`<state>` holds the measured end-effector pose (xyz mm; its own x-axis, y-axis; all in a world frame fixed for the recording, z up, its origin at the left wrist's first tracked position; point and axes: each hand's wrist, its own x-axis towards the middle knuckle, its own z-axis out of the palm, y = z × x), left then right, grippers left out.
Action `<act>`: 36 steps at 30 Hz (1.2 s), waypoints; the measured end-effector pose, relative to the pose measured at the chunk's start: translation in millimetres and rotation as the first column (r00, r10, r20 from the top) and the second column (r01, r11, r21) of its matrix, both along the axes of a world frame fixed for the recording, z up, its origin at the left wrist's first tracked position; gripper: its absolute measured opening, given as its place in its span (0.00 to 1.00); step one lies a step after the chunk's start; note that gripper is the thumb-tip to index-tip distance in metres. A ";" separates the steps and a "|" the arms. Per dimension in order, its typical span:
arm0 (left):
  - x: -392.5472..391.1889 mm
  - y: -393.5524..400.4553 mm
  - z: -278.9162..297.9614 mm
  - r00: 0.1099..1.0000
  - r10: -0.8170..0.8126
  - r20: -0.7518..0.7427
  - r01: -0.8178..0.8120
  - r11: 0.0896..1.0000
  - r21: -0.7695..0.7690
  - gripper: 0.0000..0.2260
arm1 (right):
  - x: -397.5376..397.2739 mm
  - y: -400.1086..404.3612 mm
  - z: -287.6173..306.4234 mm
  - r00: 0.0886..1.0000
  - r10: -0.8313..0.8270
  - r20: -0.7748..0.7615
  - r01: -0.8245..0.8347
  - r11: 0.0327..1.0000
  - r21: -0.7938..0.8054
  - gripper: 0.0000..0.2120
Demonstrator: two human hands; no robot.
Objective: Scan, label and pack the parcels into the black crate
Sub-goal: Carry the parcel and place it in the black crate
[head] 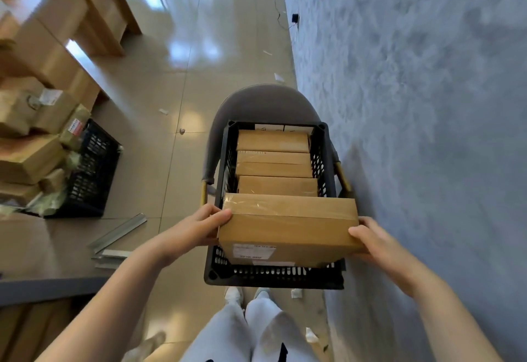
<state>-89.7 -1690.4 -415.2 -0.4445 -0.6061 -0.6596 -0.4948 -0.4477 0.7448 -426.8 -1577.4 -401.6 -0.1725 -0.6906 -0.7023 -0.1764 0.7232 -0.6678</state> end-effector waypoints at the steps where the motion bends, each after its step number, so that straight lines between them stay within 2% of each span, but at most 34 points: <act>1: 0.0 -2.1 -0.5 1.000 -0.003 0.003 0.003 1.000 0.001 0.47 | -1.1 -2.2 1.4 1.000 -0.003 0.001 0.003 1.000 -0.002 0.17; 3: 0.1 -5.1 1.1 1.000 -0.027 0.013 0.027 1.000 0.011 0.46 | -1.8 -5.0 4.7 1.000 -0.002 0.019 0.002 1.000 0.004 0.19; 5: -1.4 -5.0 5.5 0.998 -0.061 0.025 0.061 0.998 0.035 0.45 | -1.3 -4.4 5.8 1.000 0.016 -0.001 -0.016 1.000 0.006 0.26; 7: -4.0 -2.9 9.2 0.995 -0.088 0.036 0.086 0.995 0.044 0.37 | 0.8 -3.1 4.9 0.996 0.038 -0.084 -0.038 0.999 -0.001 0.34; 10: -7.1 -0.4 12.7 0.993 -0.090 0.078 0.089 0.996 0.022 0.25 | 6.6 -1.5 5.8 0.990 0.025 -0.142 -0.027 1.000 -0.014 0.38; 12: -7.6 0.3 15.3 0.991 -0.085 0.101 0.086 0.996 -0.008 0.23 | 9.8 -1.8 8.5 0.986 0.023 -0.163 -0.026 1.000 -0.016 0.38; 17: -4.2 -0.1 19.9 0.988 -0.093 0.121 0.097 0.995 -0.027 0.27 | 13.0 -1.0 12.0 0.979 0.032 -0.201 -0.034 0.999 -0.005 0.35; 20: -1.9 2.7 13.7 0.986 -0.089 0.138 0.092 0.996 -0.018 0.24 | 20.0 3.0 10.2 0.974 0.049 -0.221 -0.051 0.999 -0.002 0.34; 25: 5.0 6.9 11.4 0.993 -0.083 0.085 0.089 0.994 -0.061 0.22 | 31.4 9.7 10.7 0.968 -0.008 -0.249 -0.011 0.997 -0.075 0.32; 29: 3.9 13.5 7.5 0.990 -0.101 0.102 0.106 0.994 -0.041 0.18 | 36.1 10.6 -0.6 0.978 -0.009 -0.208 -0.003 0.998 -0.059 0.29; 33: 2.0 24.3 -17.9 0.993 -0.083 0.079 0.082 0.996 0.018 0.19 | 38.2 15.1 -27.6 0.971 0.044 -0.236 -0.047 0.999 -0.004 0.28; 36: 2.7 31.0 -49.3 0.981 -0.100 0.166 0.097 0.995 0.023 0.21 | 42.5 21.7 -52.8 0.968 0.099 -0.230 -0.088 0.995 0.055 0.30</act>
<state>-87.0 -1659.5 -464.6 -0.3848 -0.5544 -0.7379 -0.6533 -0.4011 0.6421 -384.3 -1555.7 -454.4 -0.2706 -0.6808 -0.6807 -0.3912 0.7238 -0.5684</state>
